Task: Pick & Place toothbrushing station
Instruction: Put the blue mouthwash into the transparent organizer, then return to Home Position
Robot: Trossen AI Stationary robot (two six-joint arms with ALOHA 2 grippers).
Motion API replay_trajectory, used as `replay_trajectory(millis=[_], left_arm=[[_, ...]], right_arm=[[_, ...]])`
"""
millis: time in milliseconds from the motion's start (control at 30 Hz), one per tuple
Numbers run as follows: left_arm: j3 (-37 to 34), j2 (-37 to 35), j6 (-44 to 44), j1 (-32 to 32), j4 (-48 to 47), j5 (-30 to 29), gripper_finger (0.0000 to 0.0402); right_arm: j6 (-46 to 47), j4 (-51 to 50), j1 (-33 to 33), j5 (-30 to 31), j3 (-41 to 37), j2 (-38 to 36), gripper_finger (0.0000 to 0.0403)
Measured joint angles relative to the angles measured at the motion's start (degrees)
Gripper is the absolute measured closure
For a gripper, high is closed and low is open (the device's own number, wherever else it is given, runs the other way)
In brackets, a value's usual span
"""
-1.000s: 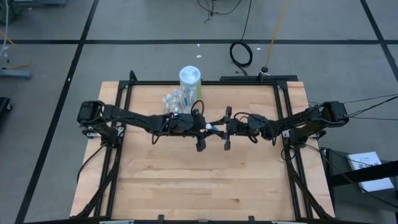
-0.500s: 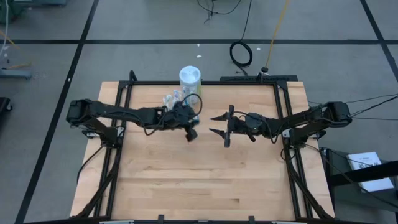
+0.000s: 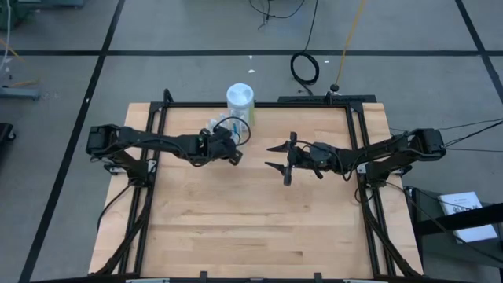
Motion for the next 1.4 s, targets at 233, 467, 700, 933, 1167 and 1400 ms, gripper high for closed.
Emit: replay_trajectory(millis=[233, 467, 700, 933, 1167, 1400], left_arm=[[0.0, 0.7, -3.1, 0.3, -1.5, -2.7, 0.0309], [0.0, 0.7, -6.4, 1.1, -4.5, 0.7, 0.0309], [0.0, 0.7, -4.7, 2.8, -5.7, 2.4, 0.0308], [0.0, 0.7, -2.0, 4.7, -5.6, 7.5, 0.0246], [1.2, -0.6, 0.1, 4.7, -7.0, 8.9, 0.0204], [4.9, -8.4, 5.7, 4.0, -11.3, 13.9, 0.0229]], right_arm=[[-0.1, 0.0, 0.0, 0.0, 0.0, 0.0, 0.0187], [-0.2, -0.5, 0.0, 0.0, 0.0, 0.0, 0.0186], [-0.2, -0.4, 0.0, 0.0, 0.0, 0.0, 0.0186], [-0.2, -0.4, 0.0, 0.0, 0.0, 0.0, 0.0187], [1.2, -3.7, 0.0, -0.1, 0.1, -0.7, 0.0189], [1.8, -19.9, -1.1, 0.0, 0.1, -12.8, 0.0205]])
